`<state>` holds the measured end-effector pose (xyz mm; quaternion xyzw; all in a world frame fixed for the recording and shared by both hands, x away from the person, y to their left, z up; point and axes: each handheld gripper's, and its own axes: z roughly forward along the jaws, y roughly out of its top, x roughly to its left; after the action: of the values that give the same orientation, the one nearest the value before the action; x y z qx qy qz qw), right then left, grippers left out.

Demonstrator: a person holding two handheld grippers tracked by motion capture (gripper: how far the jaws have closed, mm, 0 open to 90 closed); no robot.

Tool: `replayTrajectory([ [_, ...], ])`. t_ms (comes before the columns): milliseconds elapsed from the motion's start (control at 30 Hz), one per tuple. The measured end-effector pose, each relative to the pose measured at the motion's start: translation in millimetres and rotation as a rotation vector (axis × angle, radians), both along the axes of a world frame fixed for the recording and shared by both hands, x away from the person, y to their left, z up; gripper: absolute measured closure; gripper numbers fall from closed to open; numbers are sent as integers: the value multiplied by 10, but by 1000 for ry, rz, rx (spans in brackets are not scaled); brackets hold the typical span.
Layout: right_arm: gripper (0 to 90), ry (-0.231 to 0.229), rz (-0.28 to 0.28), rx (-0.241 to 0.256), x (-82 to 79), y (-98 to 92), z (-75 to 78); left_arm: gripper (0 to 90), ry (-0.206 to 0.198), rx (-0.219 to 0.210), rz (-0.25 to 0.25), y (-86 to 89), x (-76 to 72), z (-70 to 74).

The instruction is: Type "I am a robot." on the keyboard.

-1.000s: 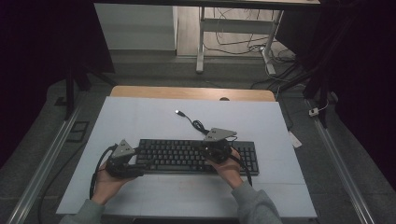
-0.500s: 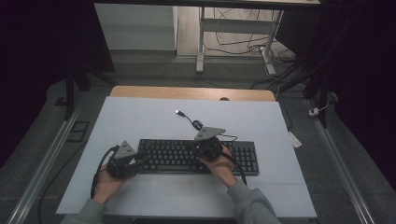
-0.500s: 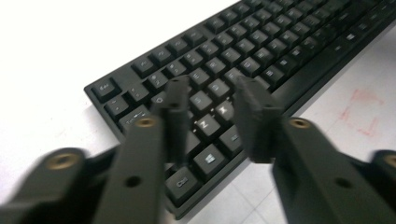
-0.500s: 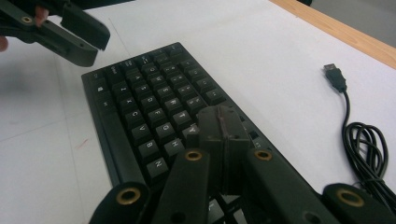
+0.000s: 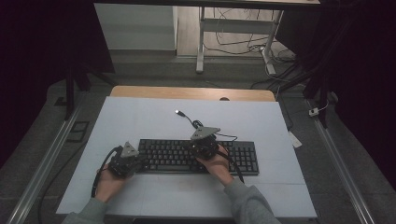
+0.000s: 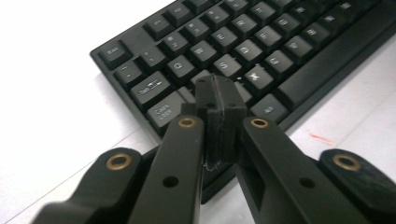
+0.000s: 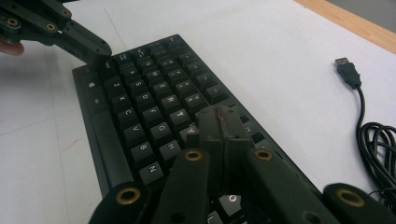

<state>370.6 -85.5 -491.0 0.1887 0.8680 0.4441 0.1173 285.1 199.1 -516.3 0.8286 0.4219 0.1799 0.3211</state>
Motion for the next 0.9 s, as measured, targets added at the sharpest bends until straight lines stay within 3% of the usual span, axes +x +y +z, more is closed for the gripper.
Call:
replayTrajectory([
  [267, 893, 6, -2, -3, 22, 5, -25, 888, 1, 41, 1, -14, 17, -35],
  [567, 893, 16, -2, -17, 43, 28, -73, 888, 6, 58, -2, -31, 29, -54],
  [900, 893, 46, -13, -81, 65, 70, -170, 888, 12, 61, -2, -28, 45, -69],
])
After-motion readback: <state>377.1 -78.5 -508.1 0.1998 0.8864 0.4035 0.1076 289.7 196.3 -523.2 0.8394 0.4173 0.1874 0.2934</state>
